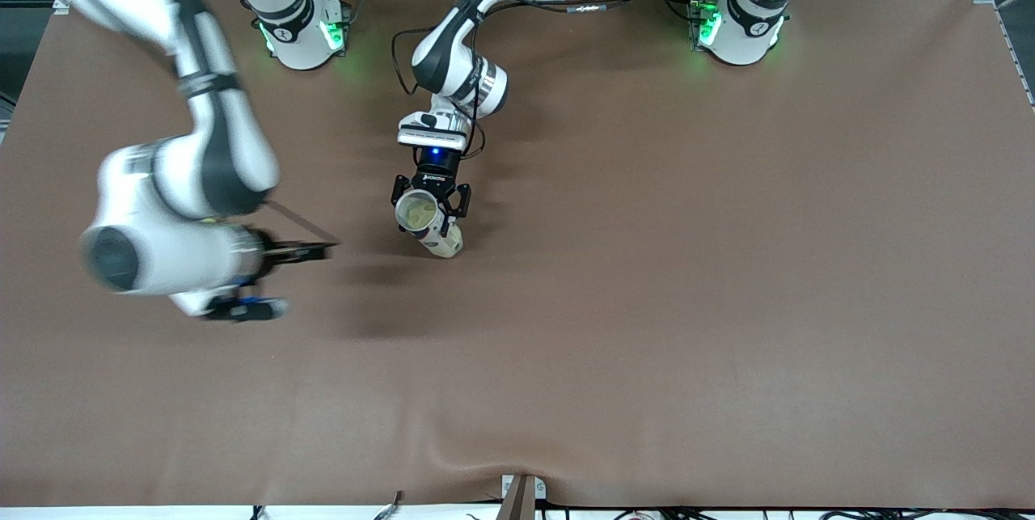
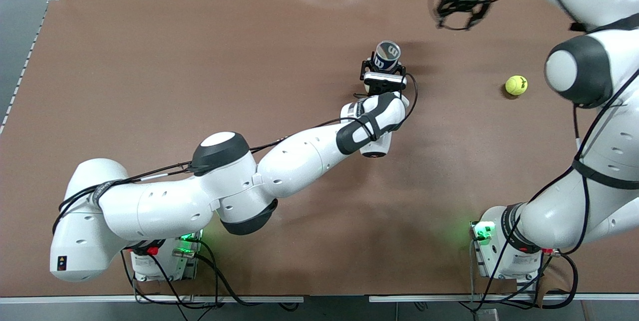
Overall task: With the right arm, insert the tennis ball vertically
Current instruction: 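Grasp the second tennis ball with the right gripper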
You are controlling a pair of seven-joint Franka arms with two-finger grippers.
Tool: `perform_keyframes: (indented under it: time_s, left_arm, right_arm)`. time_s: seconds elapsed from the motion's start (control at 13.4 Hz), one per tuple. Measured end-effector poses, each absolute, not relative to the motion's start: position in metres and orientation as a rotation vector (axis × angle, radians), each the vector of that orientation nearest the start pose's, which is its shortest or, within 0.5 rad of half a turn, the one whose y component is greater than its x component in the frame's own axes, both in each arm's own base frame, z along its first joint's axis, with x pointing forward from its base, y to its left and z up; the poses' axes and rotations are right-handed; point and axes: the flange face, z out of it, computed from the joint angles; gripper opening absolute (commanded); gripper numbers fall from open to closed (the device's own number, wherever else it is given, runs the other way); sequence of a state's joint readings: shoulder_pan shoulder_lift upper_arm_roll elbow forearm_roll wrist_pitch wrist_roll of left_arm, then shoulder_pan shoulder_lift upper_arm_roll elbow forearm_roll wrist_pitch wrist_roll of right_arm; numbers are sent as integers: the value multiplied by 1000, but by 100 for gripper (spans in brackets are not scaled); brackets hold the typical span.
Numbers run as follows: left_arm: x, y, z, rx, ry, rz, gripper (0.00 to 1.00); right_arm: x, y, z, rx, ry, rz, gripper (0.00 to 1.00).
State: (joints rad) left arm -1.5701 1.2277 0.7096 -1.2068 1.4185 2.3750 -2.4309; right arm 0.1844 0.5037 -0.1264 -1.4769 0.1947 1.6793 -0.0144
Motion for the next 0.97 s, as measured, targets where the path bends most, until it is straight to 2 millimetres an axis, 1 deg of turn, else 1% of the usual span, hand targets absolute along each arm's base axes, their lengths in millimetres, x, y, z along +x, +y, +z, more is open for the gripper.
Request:
perform_keyframes:
  time_s: [0.07, 0.15, 0.22, 0.37, 0.52, 0.6, 0.67, 0.74, 0.89, 0.97]
  left_arm:
    - [361, -680, 147, -2347, 207, -2268, 82]
    - [361, -680, 147, -2348, 207, -2268, 82]
    - [361, -680, 147, -2348, 207, -2268, 82]
    - [362, -679, 147, -2346, 206, -2267, 82]
    - [362, -679, 146, -2346, 204, -2266, 82]
    - [363, -678, 146, -2344, 204, -2265, 82]
    - [363, -676, 145, -2342, 202, -2262, 86]
    - [364, -674, 144, -2341, 202, -2257, 86]
    - [364, -670, 137, -2343, 205, -2239, 86]
    - [363, -670, 135, -2345, 206, -2234, 87]
  right_arm:
    - [663, 35, 366, -3014, -75, 438, 100]
    - [665, 13, 364, -3044, -107, 419, 100]
    - [667, -2, 361, -3067, -147, 404, 100]
    - [670, -26, 346, -3095, -219, 400, 100]
    - [671, -61, 322, -3123, -270, 400, 100]
    - [668, -79, 307, -3122, -287, 401, 100]
    - [662, -94, 291, -3115, -296, 405, 100]
    - [655, -107, 273, -3108, -307, 407, 100]
    - [638, -121, 242, -3094, -345, 410, 100]
    - [630, -125, 231, -3085, -366, 421, 100]
